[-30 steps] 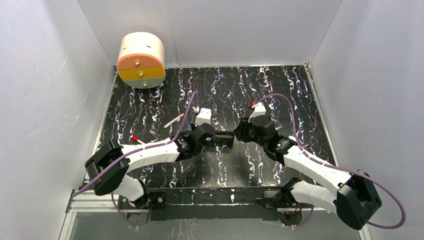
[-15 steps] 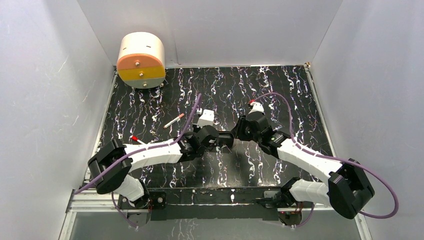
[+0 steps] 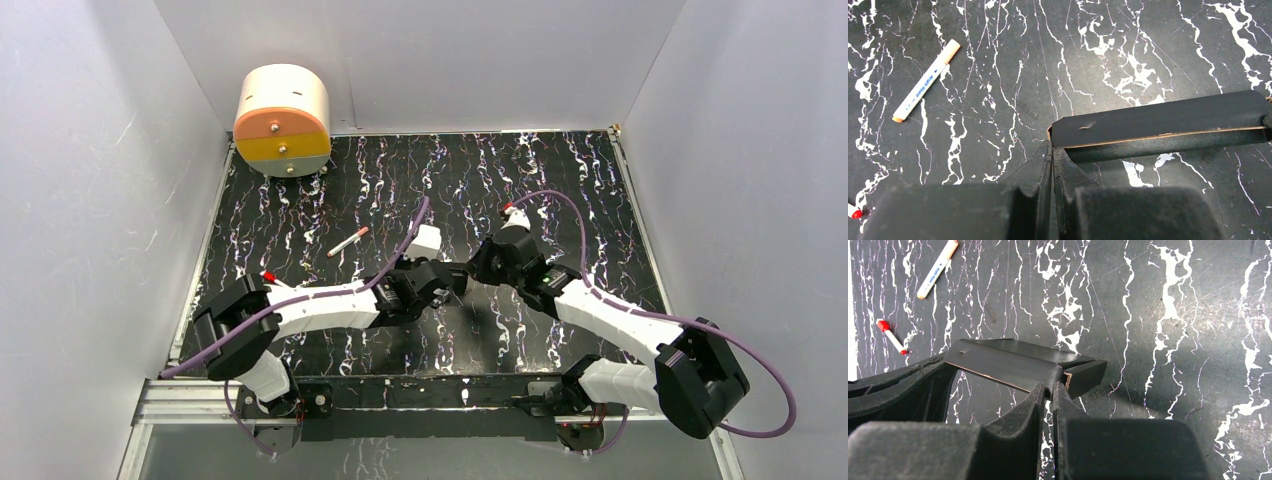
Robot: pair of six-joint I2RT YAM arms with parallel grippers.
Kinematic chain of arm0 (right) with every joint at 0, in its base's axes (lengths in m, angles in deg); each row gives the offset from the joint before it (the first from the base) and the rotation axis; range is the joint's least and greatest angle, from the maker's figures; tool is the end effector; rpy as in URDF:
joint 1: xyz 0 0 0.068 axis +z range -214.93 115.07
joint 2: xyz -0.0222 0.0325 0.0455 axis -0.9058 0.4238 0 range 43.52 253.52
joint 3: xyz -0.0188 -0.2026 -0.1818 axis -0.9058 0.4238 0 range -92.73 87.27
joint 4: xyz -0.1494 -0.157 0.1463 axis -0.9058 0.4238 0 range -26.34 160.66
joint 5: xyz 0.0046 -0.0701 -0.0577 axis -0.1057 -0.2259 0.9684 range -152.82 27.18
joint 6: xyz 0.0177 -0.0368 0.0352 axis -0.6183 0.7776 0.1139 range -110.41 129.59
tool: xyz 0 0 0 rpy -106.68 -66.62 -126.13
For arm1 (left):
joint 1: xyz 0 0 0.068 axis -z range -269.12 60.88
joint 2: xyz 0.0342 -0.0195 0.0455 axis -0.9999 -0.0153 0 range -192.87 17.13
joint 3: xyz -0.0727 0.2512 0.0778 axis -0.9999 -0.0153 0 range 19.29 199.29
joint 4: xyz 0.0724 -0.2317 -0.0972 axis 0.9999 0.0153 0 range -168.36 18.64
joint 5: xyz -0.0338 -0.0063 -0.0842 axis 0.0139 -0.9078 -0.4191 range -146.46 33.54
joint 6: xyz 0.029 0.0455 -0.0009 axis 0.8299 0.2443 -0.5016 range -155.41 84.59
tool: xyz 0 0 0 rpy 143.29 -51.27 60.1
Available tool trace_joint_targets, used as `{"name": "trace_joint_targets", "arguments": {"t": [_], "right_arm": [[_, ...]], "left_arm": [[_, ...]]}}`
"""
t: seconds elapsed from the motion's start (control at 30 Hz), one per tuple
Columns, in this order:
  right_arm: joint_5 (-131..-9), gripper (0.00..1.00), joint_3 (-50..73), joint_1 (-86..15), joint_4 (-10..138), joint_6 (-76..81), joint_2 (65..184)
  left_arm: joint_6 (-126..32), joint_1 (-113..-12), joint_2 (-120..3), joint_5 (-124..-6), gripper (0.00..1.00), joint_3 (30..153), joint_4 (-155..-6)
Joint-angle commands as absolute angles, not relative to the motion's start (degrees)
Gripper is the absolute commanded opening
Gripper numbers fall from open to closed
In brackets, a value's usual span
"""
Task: Fold the paper box
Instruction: Close the paper box at the center of the board.
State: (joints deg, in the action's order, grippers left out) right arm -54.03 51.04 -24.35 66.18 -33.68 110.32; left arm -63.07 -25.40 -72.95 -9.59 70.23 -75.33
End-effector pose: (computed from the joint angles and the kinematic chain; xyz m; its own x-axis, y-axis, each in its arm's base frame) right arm 0.1926 0.1578 0.2237 -0.6759 0.3130 -0.6672 -0.1129 0.8507 0.5134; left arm 0.1655 -0.2766 0.2033 -0.4366 0.1675 -0.8839 0.1927 0.9771 0.0900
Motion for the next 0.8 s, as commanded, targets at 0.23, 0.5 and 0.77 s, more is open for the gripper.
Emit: {"name": "trace_joint_targets", "arguments": {"t": [0.23,0.5,0.77], "right_arm": [[-53.2,0.12,60.8,-24.1,66.9,-33.2,110.3],[-53.6,0.10,60.1,-24.0,65.2,-28.9,115.7],[-53.1,0.10,60.6,-23.9,65.2,-27.5,115.8]], "left_arm": [[-65.7,-21.5,-80.5,-17.8,0.00,68.1,-63.9],[-67.3,-21.1,-79.4,-17.6,0.01,66.3,-65.3],[-69.0,-21.0,-78.1,-22.1,0.17,65.7,-68.0]]}}
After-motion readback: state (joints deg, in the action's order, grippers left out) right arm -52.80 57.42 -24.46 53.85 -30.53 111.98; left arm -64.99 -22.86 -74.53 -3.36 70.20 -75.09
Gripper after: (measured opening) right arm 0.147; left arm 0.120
